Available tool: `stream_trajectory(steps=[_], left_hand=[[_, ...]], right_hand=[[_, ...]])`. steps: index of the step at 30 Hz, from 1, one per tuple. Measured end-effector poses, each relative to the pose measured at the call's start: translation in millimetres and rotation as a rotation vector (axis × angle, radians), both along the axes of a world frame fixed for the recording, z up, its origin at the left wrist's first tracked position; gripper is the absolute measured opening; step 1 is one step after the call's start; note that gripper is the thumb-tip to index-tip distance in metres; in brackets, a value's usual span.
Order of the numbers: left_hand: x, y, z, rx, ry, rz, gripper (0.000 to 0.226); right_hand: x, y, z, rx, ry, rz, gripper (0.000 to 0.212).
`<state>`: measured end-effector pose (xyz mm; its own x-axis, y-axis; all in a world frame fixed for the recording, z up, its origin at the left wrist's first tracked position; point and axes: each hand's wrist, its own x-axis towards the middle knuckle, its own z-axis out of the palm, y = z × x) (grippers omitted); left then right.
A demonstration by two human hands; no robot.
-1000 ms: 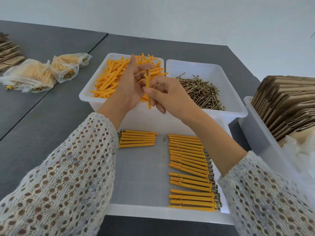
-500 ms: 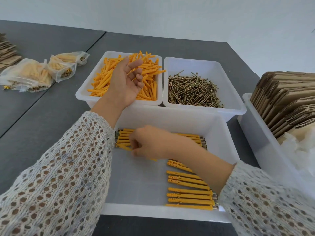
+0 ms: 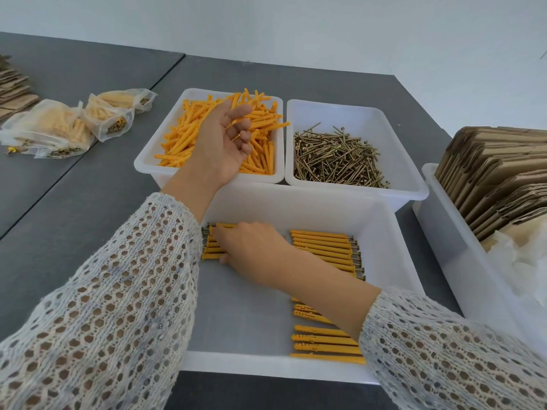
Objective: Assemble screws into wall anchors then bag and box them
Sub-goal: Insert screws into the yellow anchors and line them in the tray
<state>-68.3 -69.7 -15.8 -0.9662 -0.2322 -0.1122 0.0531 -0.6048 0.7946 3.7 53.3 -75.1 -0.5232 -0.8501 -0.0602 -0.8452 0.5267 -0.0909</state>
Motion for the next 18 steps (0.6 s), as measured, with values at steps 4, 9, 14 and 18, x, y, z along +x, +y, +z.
stream_trajectory(steps=[4,9,14,18], left_hand=[[-1.1,3.6,-0.8,-0.144,0.003,0.026,0.027],[-4.5,8.9,-3.0,-0.387,0.015,0.102,0.024],[-1.2,10.9,-11.3,-0.993,0.145,0.270,0.029],[9.6,10.1,-21.5,-1.817,0.206,0.302,0.024]], right_hand=[[3.2,1.5,5.8,0.020,-0.018,0.000,0.024],[-8.2,14.8,47.3,-0.313,-0.004,-0.094,0.022],[-50.8,52.3,66.5,-0.664,0.302,-0.485,0.020],[-91.5,83.5,50.4,-0.589,0.243,-0.721,0.016]])
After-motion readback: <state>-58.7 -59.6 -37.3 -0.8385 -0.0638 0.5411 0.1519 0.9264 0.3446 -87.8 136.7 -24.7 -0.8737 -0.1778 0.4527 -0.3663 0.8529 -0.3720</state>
